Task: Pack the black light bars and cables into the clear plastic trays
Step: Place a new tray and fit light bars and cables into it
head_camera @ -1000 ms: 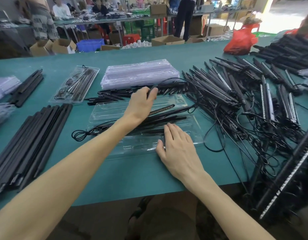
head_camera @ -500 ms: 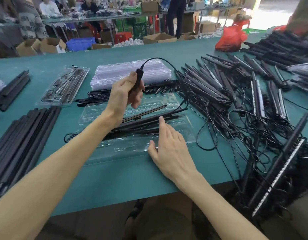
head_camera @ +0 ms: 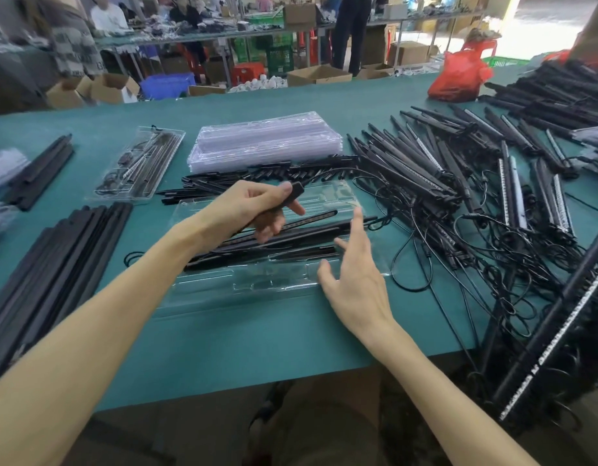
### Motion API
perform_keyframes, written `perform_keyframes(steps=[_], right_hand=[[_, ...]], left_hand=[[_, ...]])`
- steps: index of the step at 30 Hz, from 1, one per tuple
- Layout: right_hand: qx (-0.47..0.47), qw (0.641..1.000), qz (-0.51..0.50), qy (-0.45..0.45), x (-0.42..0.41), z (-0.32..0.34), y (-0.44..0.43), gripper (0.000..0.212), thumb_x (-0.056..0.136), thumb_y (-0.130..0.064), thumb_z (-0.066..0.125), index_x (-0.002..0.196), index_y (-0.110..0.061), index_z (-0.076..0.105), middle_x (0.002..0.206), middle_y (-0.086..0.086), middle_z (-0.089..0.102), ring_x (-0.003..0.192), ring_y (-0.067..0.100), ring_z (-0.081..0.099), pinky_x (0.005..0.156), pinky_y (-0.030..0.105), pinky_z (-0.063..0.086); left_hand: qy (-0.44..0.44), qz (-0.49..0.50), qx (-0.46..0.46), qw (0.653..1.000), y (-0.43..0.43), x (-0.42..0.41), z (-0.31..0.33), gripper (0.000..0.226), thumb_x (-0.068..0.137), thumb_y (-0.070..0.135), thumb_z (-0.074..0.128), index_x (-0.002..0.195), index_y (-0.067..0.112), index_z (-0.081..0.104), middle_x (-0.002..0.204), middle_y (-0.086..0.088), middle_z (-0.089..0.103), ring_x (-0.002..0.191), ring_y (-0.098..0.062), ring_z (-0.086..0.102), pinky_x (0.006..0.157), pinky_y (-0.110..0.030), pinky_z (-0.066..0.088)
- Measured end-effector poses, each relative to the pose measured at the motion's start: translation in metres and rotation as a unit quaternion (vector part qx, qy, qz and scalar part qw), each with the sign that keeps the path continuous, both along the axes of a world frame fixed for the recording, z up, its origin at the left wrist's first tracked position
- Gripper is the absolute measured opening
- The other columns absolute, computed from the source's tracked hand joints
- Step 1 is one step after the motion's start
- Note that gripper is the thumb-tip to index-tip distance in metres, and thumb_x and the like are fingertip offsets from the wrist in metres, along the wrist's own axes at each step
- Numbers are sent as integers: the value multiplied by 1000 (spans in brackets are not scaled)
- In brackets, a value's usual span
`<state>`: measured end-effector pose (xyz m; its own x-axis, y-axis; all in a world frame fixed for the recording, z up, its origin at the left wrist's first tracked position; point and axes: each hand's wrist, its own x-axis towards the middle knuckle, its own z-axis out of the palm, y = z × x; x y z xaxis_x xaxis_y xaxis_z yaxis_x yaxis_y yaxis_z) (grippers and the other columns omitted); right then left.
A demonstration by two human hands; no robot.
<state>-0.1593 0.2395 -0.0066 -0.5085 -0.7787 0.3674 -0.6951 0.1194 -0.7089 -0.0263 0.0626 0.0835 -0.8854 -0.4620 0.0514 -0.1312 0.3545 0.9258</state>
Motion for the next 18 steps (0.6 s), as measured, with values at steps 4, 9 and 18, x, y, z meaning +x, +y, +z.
perform_keyframes(steps=[4,9,18], right_hand=[[-2,1000,-1,-15,-1,-3,-1,94,96,-21,58,158,-35,-12,157,-5,32,105,0,55,64,18,49],[-5,999,9,-45,-2,-2,-1,94,94,-22,57,156,-42,-11,155,-11,32,88,-6,51,73,30,52],[11,999,9,-31,-3,-5,-3,85,95,-21,56,159,-31,1,156,-8,30,118,0,51,84,29,47]], left_hand=[[-93,-40,0,995,-3,10,1,63,99,63,42,107,11,77,91,-16,77,65,-29,69,62,-27,55],[-81,78,-211,971,-13,18,-11,8,93,23,71,89,21,77,81,6,76,69,-6,68,67,-18,48],[-215,66,-478,849,7,21,-28,11,97,30,64,102,20,66,105,6,60,97,-17,59,85,-42,51]])
